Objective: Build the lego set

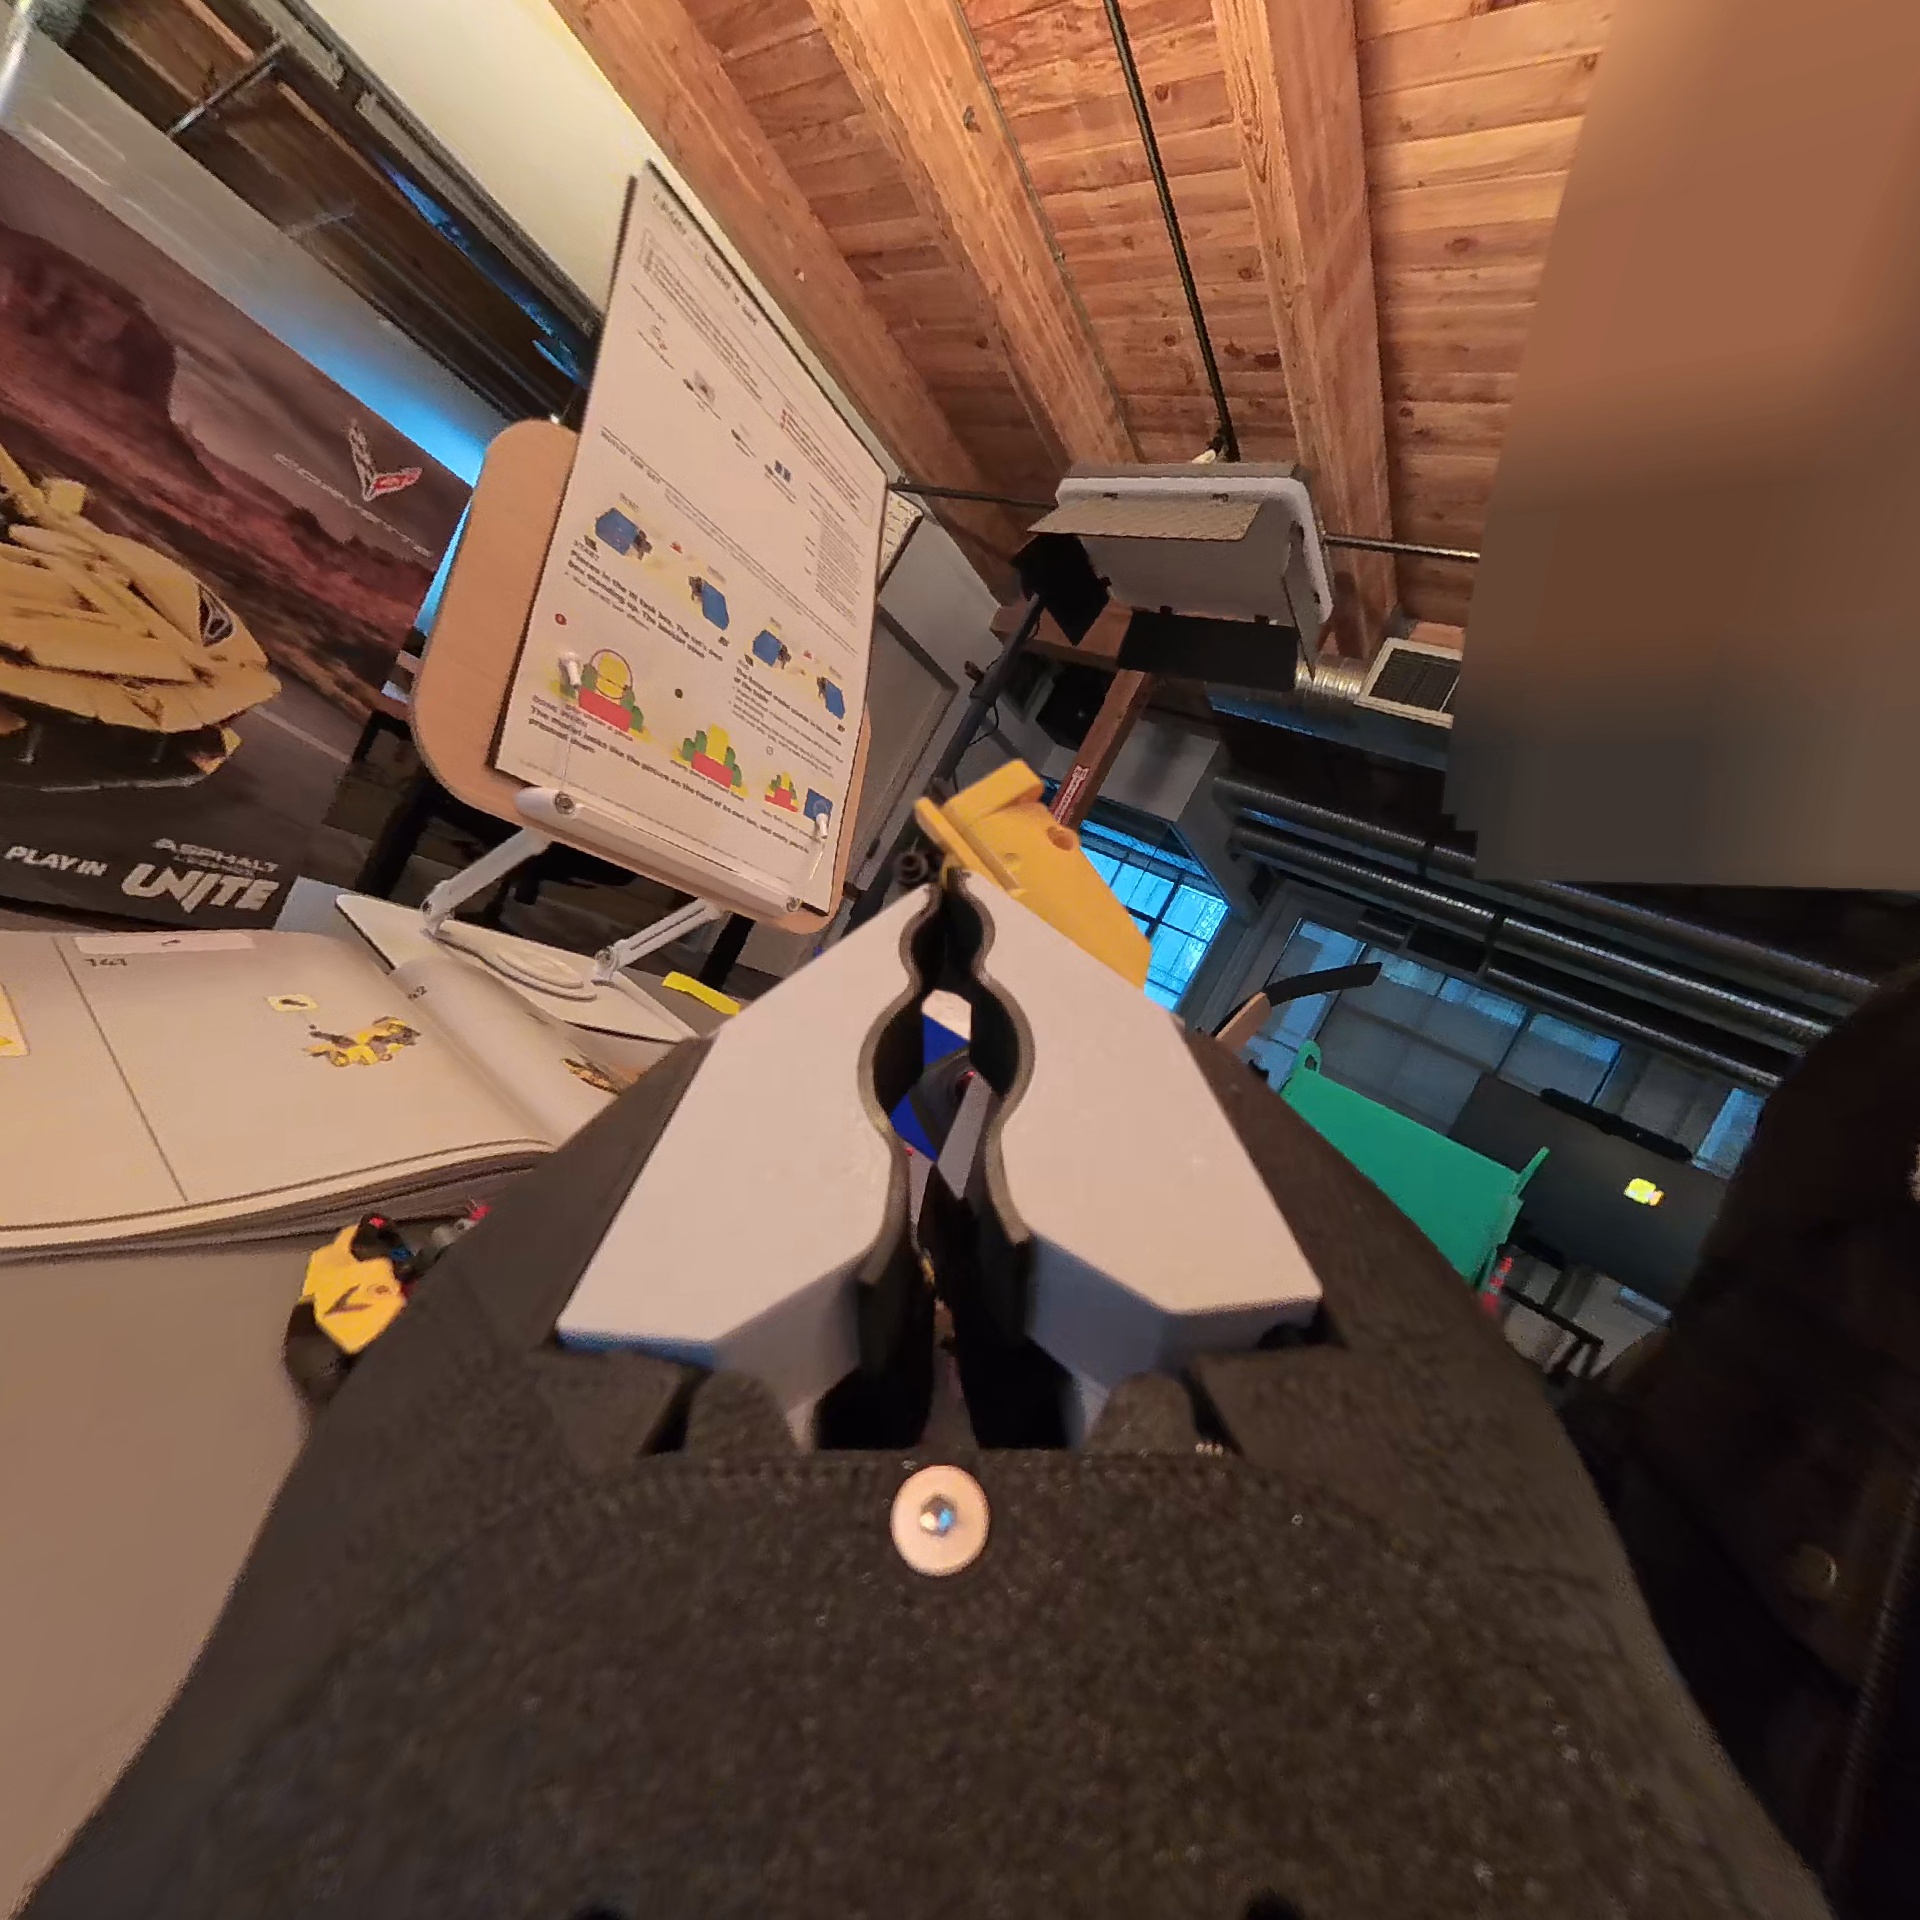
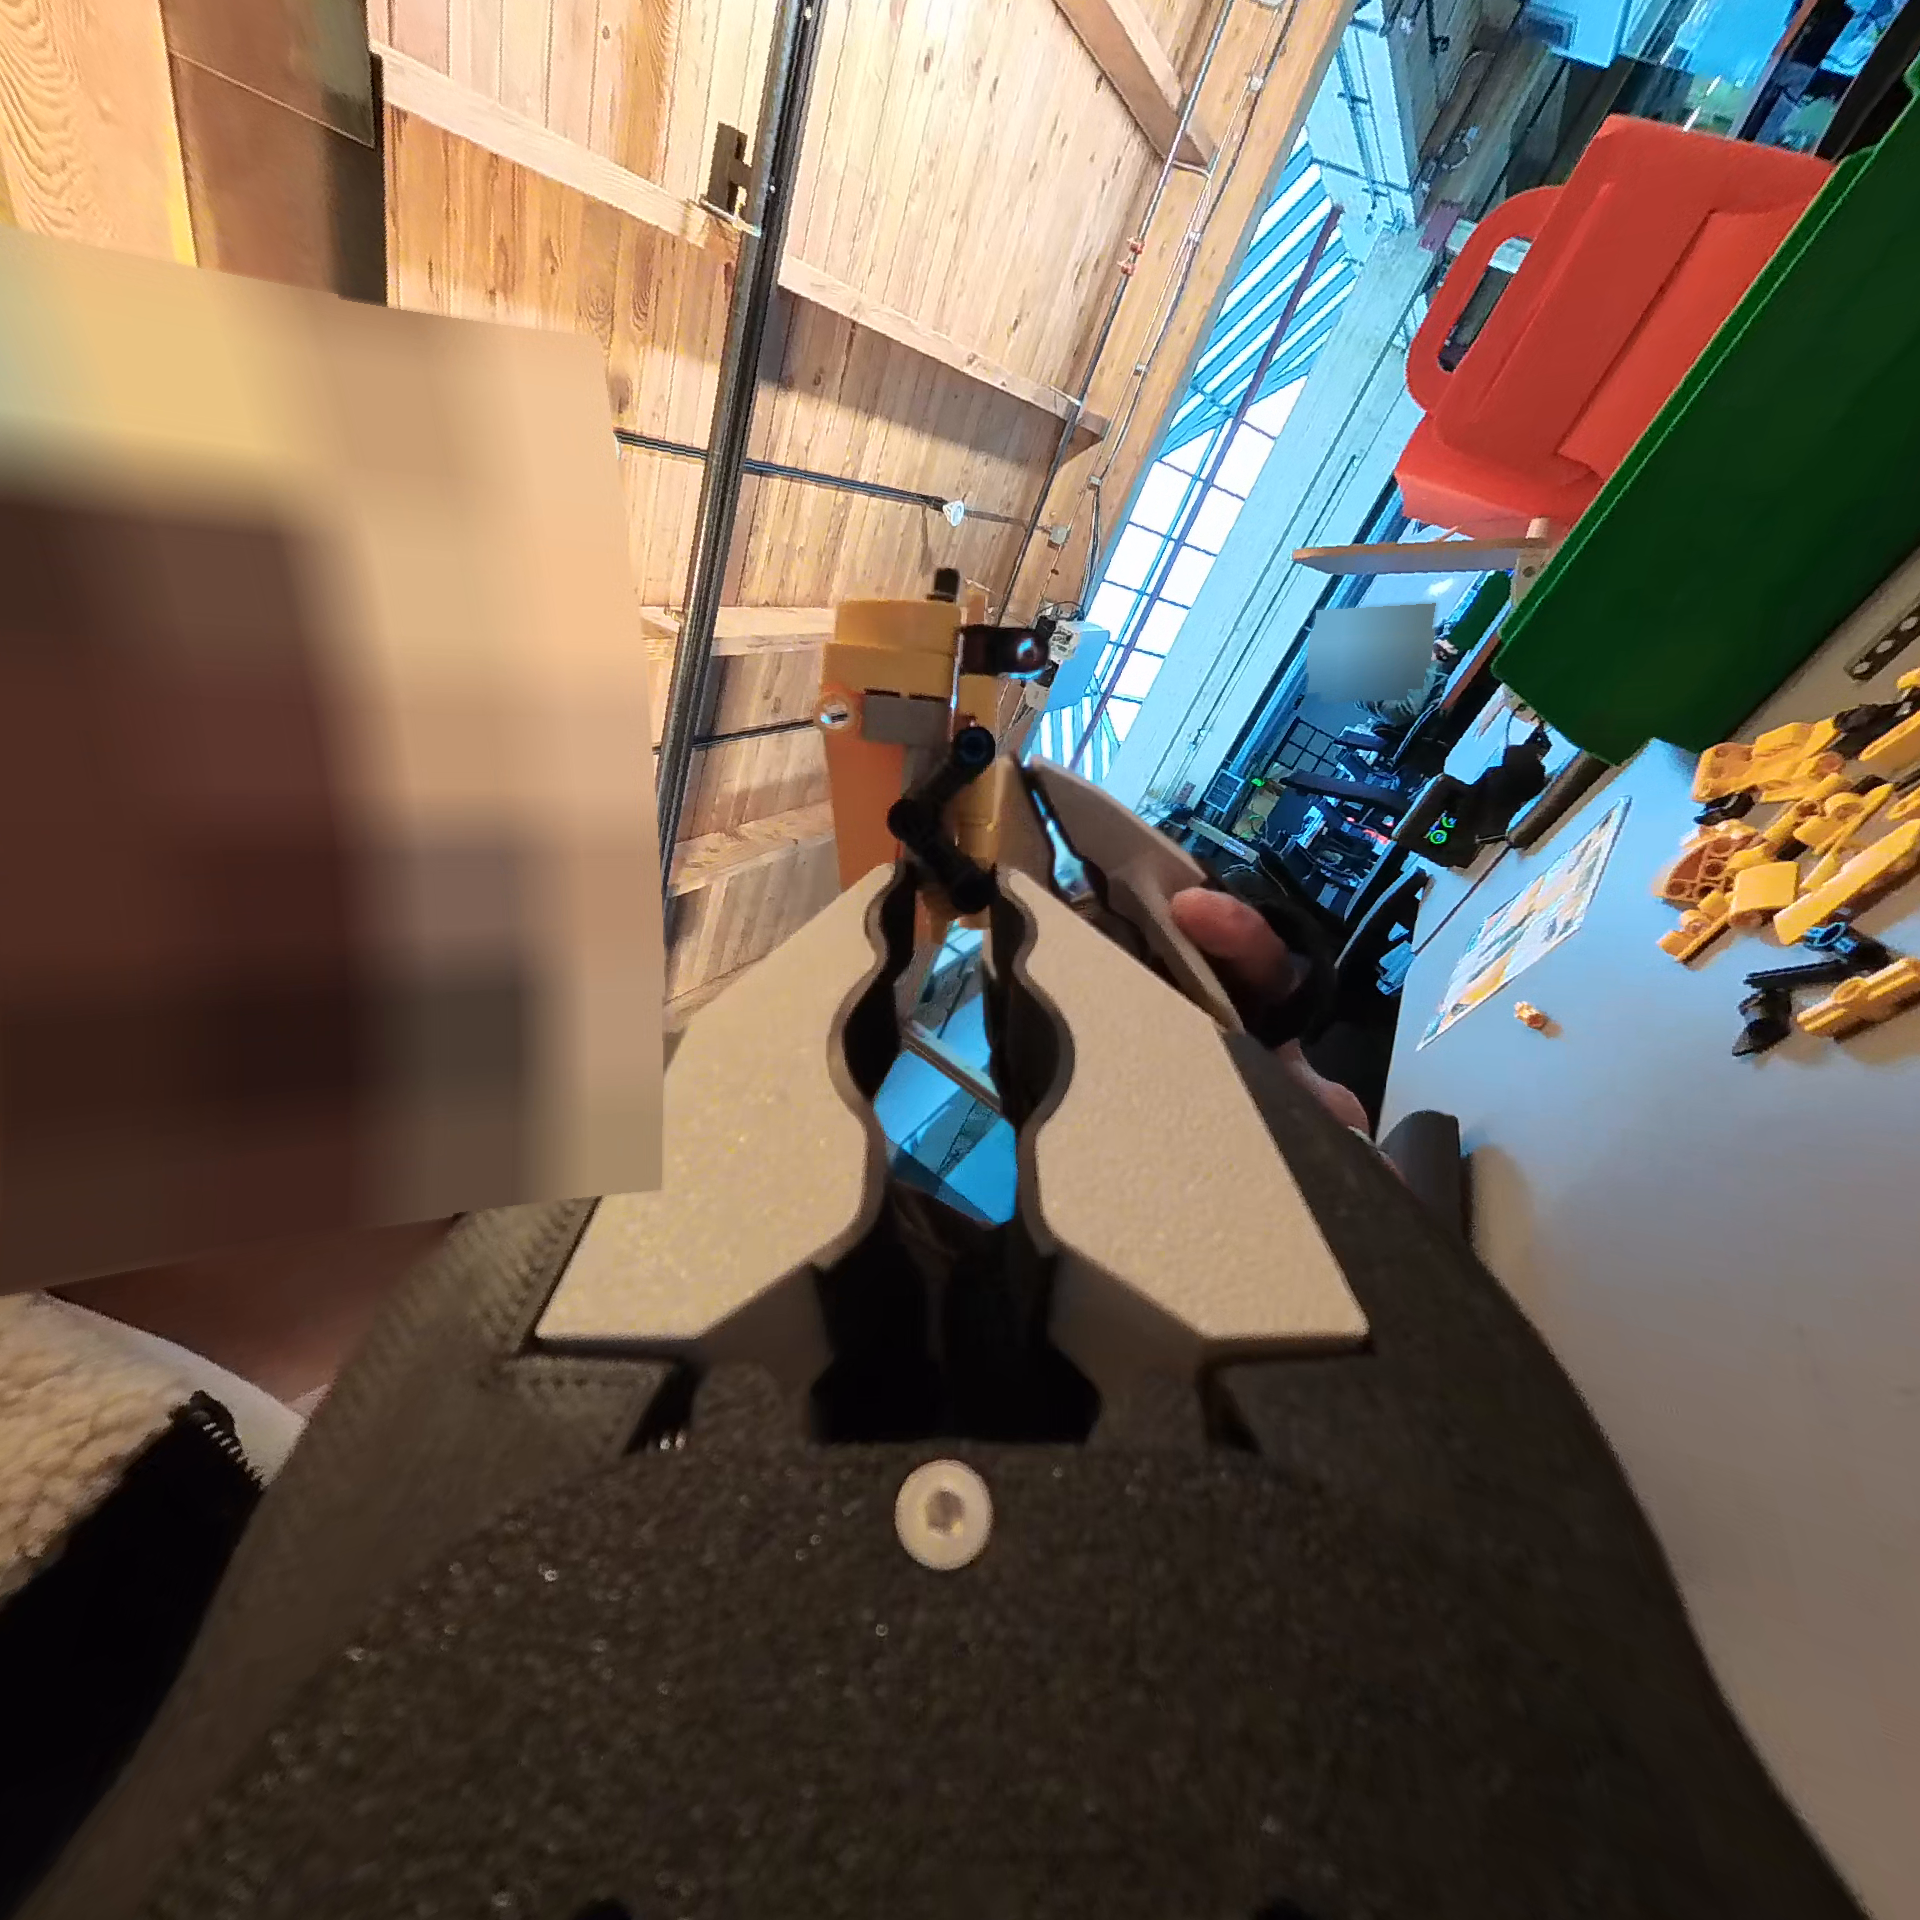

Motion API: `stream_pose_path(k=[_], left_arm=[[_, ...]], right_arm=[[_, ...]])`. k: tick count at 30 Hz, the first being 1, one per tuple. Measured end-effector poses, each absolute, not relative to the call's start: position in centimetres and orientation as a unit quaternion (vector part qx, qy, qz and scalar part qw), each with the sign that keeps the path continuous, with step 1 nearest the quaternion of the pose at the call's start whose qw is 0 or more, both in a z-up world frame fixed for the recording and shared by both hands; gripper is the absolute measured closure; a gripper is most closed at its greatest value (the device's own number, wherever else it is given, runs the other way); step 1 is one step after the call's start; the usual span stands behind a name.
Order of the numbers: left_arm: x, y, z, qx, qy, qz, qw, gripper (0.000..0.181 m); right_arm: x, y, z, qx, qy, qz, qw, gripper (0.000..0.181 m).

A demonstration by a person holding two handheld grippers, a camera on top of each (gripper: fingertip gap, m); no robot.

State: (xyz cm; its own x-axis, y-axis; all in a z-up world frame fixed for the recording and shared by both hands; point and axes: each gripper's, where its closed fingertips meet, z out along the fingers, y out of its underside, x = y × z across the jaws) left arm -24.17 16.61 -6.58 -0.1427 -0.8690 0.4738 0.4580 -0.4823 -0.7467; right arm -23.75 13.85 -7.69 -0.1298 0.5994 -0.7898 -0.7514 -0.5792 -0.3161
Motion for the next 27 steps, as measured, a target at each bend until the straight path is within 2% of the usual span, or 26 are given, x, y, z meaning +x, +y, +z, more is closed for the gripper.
stream_pose_path(k=[1, 6, 11, 18, 23, 27], left_arm=[[-24.3, 16.9, -6.7, -0.472, 0.215, -0.726, 0.451, 0.181], [-23.4, 15.6, -7.7, -0.483, 0.252, -0.767, 0.339, 0.162], [-23.2, 13.8, -7.6, -0.456, 0.266, -0.813, 0.246, 0.162], [-23.2, 14.0, -8.1, -0.47, 0.296, -0.789, 0.262, 0.162], [-24.6, 18.5, -12.3, -0.564, 0.36, -0.656, 0.349, 0.162], [-22.8, 16.1, -15.6, -0.582, 0.455, -0.597, 0.312, 0.161]], right_arm=[[-23.6, 13.8, -7.7, -0.482, 0.078, 0.744, 0.456, 0.168], [-22.9, 13.7, -7.7, -0.504, 0.052, 0.716, 0.48, 0.168], [-22.4, 13.6, -7.5, -0.518, 0.032, 0.695, 0.498, 0.168], [-21.7, 13.5, -7.4, -0.529, 0.021, 0.682, 0.505, 0.168], [-17.9, 13.3, -7.8, -0.572, 0.018, 0.613, 0.544, 0.168], [-16.0, 12.9, -7.4, -0.589, 0.011, 0.568, 0.574, 0.168]])
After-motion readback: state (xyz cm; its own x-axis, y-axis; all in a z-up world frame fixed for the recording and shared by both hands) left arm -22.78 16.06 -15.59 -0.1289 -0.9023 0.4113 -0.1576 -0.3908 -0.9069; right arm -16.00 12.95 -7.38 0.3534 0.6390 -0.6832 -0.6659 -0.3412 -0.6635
